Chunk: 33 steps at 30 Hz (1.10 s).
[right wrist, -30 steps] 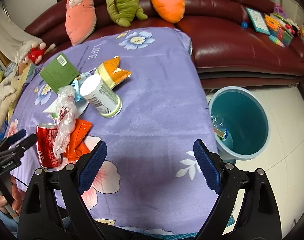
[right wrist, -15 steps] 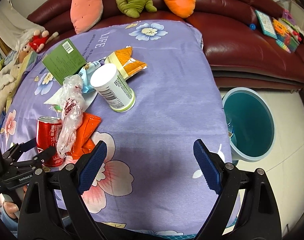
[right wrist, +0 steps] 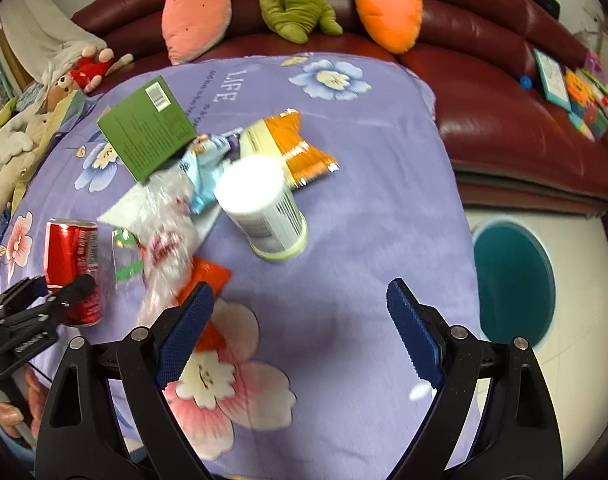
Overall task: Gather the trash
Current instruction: 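Move both tools back over the table toward the remaining trash, then grasp the red Coca-Cola can with left tool while right tool grasps the white cup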
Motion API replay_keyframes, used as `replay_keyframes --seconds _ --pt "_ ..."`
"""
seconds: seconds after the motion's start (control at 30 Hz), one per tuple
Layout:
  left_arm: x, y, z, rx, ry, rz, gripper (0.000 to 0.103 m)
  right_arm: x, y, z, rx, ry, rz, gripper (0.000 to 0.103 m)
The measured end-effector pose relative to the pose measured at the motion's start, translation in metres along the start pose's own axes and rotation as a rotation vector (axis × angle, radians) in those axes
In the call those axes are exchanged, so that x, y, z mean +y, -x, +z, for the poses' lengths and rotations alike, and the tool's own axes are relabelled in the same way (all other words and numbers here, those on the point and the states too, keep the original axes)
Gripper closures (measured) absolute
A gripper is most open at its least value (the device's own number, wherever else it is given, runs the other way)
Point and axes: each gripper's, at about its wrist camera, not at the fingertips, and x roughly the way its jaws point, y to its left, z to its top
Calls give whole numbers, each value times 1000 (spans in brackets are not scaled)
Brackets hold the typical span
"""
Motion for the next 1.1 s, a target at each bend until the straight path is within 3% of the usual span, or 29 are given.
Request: replay_keyframes --seconds 0.23,0.43,0.5,0.53,0.57,0.63,0.8,1.1 --pt "13 11 28 -53 38 3 46 15 -31 25 8 19 30 19" --pt "24 6 36 -48 73 8 46 23 -53 34 1 44 23 20" --pt "25 5 36 -43 75 13 46 24 -57 35 -6 54 38 34" --pt "24 4 36 -40 74 17 46 24 -59 36 0 57 47 52" --pt "24 4 37 -36 73 18 46 24 -58 36 -3 60 57 52" --pt "21 4 37 -35 70 18 46 22 -51 36 -9 54 106 52" --pt "5 8 42 -47 40 9 46 4 -28 32 -39 18 111 52" --pt "-67 22 60 -80 -93 -68 46 -69 28 19 -139 -112 102 52"
